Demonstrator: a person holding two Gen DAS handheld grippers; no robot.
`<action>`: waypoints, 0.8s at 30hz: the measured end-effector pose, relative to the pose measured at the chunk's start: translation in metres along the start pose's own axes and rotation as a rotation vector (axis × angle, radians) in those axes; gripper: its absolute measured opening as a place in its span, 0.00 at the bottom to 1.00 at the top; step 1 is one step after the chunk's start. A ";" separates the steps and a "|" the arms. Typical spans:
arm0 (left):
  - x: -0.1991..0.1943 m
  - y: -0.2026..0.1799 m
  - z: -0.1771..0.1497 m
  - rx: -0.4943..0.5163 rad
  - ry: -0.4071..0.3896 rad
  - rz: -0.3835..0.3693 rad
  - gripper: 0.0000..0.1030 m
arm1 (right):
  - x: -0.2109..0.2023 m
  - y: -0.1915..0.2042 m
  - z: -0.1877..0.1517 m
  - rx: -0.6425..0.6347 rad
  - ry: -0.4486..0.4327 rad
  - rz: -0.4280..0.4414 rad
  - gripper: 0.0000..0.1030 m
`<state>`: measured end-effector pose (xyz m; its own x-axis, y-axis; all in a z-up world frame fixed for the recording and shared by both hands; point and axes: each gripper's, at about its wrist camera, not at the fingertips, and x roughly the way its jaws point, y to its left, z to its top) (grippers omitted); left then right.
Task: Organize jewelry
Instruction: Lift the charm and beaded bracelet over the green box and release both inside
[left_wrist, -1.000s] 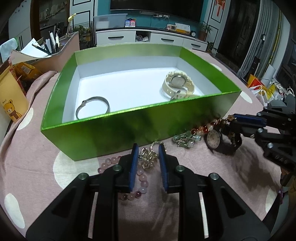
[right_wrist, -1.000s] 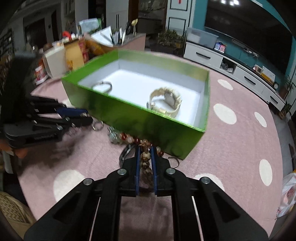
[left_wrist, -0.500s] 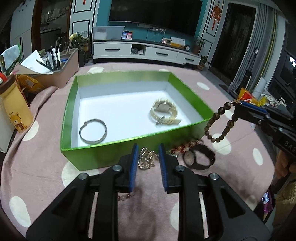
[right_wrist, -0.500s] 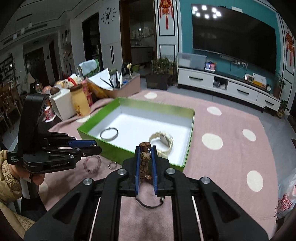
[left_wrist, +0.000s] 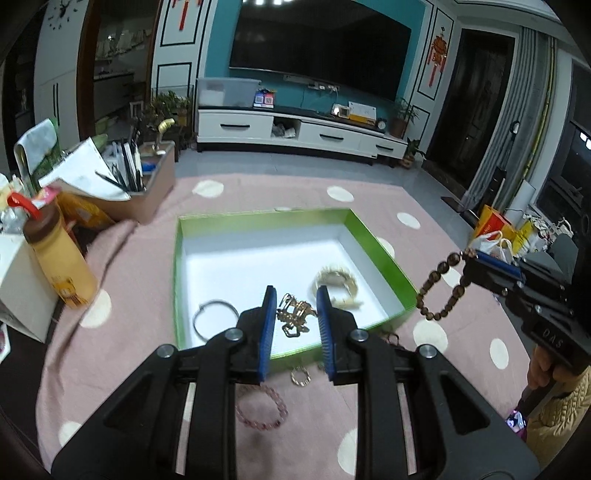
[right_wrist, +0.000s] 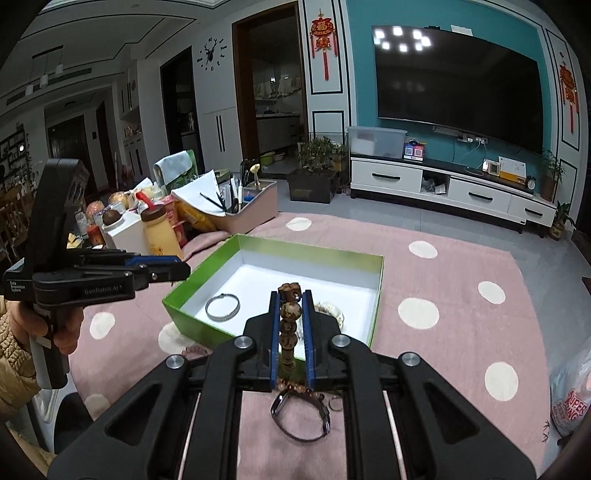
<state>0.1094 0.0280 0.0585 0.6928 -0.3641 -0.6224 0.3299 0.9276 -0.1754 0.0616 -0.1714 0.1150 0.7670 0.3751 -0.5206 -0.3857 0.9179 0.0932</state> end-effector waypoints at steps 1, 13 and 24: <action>0.001 0.002 0.005 -0.003 0.001 0.002 0.21 | 0.002 -0.001 0.003 0.004 -0.001 -0.006 0.11; 0.041 0.028 0.032 -0.089 0.065 0.011 0.21 | 0.039 -0.010 0.026 0.036 0.001 -0.022 0.11; 0.084 0.052 0.039 -0.199 0.155 -0.053 0.21 | 0.090 -0.022 0.027 0.134 0.089 0.008 0.11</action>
<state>0.2097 0.0419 0.0267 0.5664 -0.4093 -0.7153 0.2192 0.9115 -0.3480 0.1528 -0.1545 0.0887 0.7130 0.3754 -0.5922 -0.3157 0.9260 0.2069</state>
